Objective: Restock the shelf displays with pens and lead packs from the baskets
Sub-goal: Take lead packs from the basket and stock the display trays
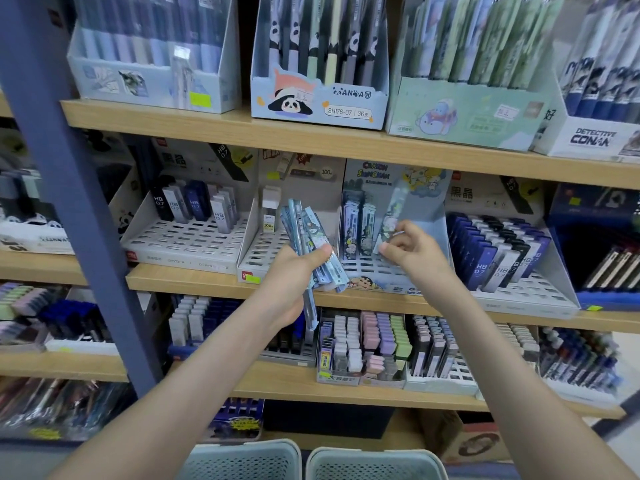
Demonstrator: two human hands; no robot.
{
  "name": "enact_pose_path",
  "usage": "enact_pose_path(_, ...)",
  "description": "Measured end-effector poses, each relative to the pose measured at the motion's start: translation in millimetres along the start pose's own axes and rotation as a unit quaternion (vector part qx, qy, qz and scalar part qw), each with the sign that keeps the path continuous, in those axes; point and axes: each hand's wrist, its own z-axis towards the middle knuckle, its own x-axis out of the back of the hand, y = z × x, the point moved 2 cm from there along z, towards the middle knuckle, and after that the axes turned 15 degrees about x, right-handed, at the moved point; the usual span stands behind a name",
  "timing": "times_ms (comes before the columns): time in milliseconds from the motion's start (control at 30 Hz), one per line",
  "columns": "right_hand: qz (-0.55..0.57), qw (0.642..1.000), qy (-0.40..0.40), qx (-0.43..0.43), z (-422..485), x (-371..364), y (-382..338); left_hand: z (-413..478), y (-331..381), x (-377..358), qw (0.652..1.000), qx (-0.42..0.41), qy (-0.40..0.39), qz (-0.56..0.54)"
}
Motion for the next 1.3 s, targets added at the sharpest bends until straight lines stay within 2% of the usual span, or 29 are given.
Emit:
enact_pose_path(333, -0.076, 0.997, -0.025, -0.019, 25.2, -12.4, 24.6, 13.0, -0.7, 8.0, 1.0, -0.003, -0.005, 0.001)
enact_pose_path(467, -0.14, 0.989, -0.044, -0.025, 27.4, -11.1, 24.0, 15.9, 0.5, 8.4, 1.0, 0.0, -0.003, 0.006)
enact_pose_path(633, -0.265, 0.96, -0.092, -0.022, 30.7, -12.0, 15.9, 16.0, 0.6, 6.2, 1.0, -0.002, 0.006, 0.01)
enact_pose_path(833, -0.357, 0.925, -0.127, -0.006, 31.8, -22.7, 13.7, 14.9, 1.6, 3.5, 1.0, -0.008, 0.009, 0.015)
enact_pose_path(933, -0.355, 0.93, -0.079, 0.045, 28.6, -22.8, 14.3, 13.7, 1.6, 3.6, 1.0, -0.008, 0.011, 0.021)
enact_pose_path(1000, -0.295, 0.951, -0.024, 0.085, 24.3, -22.3, 11.5, 13.6, 1.8, 4.1, 1.0, -0.006, 0.011, 0.02)
enact_pose_path(1067, -0.248, 0.958, 0.009, 0.145, 20.7, -22.0, 7.1, 13.9, 2.4, 4.2, 1.0, -0.003, 0.013, 0.021)
enact_pose_path(1167, -0.287, 0.931, 0.004, 0.224, 18.4, -21.7, 6.5, 13.9, 3.0, 3.0, 1.0, -0.001, 0.02, 0.017)
enact_pose_path(1300, -0.326, 0.903, 0.022, 0.278, 17.4, -19.9, 10.6, 11.8, 3.2, 1.5, 1.0, -0.006, 0.014, 0.025)
